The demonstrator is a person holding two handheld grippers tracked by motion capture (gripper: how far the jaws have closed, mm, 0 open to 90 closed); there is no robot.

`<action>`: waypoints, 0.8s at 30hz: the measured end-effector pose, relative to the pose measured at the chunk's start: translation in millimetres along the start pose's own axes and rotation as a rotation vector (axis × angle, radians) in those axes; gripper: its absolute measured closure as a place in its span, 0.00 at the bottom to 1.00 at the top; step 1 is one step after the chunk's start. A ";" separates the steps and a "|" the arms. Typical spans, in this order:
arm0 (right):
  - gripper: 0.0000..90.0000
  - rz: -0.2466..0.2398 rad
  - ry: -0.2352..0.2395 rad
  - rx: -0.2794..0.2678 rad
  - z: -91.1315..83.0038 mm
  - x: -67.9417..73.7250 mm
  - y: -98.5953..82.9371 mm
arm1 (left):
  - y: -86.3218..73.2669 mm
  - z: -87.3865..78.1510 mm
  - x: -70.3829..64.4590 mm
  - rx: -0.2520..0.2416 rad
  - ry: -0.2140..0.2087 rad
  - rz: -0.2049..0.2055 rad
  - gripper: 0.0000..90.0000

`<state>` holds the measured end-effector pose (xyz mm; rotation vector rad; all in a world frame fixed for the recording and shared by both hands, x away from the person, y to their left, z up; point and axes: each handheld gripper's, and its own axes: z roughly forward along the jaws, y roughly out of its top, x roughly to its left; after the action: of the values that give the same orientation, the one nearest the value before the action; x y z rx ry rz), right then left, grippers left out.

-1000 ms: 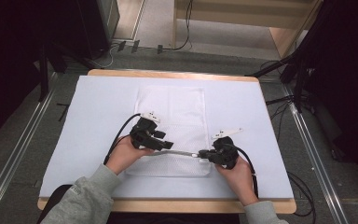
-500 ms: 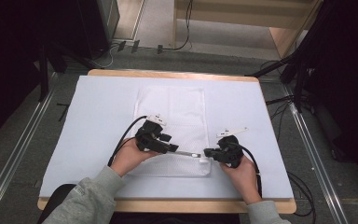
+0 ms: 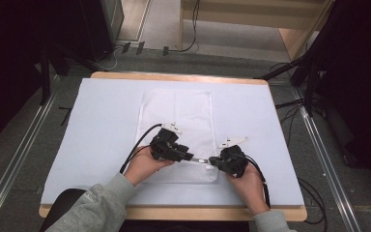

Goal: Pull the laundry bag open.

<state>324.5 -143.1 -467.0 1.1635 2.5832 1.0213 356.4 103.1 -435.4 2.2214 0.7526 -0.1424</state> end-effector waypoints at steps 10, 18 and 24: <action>1.00 0.001 0.006 -0.014 0.0 -1.4 -2.0 | 3.4 19.9 -7.0 0.016 -0.024 -0.002 0.84; 1.00 0.025 0.017 -0.011 -0.5 -2.3 -2.5 | -0.5 43.9 -2.1 0.051 -0.014 -0.015 0.84; 1.00 0.029 0.020 -0.014 -0.5 -2.4 -2.9 | -0.3 47.3 -1.2 0.035 -0.032 -0.030 0.85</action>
<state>324.2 -146.4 -468.8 1.1969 2.5773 1.0599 361.5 69.3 -468.1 2.2367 0.7713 -0.2071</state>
